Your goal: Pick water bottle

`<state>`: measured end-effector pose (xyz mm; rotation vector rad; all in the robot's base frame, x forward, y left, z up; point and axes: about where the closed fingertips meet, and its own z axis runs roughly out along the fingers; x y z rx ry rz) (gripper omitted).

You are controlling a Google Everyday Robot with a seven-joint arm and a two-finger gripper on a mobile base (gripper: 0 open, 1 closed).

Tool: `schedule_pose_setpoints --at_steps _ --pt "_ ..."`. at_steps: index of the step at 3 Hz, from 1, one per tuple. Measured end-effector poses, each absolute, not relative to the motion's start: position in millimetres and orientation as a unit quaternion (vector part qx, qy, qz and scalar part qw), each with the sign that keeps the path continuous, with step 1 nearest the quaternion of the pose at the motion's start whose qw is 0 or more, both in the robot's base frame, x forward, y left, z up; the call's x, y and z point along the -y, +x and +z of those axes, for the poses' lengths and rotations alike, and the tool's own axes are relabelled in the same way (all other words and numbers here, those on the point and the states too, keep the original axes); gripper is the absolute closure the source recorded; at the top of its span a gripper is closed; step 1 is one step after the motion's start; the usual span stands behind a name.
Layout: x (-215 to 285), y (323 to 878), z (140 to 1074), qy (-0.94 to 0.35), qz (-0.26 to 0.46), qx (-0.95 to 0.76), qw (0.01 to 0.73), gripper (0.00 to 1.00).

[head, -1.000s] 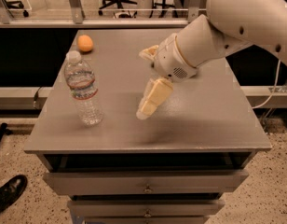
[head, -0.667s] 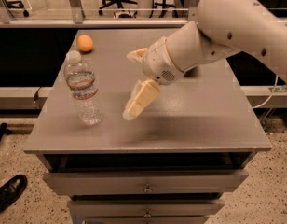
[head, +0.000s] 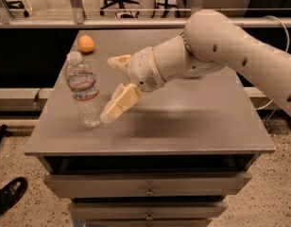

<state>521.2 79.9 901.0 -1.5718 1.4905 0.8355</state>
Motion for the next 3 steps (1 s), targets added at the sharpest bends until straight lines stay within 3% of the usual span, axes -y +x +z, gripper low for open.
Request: schedule_pose_setpoints --at_steps 1,2,3 --pt "-98 520 900 -0.603 0.367 -0.578 0.41 0.16" --pt "-118 518 902 -0.584 0.399 -0.573 0.415 0.4" --pt "-130 517 903 -0.573 0.418 -0.572 0.413 0.72"
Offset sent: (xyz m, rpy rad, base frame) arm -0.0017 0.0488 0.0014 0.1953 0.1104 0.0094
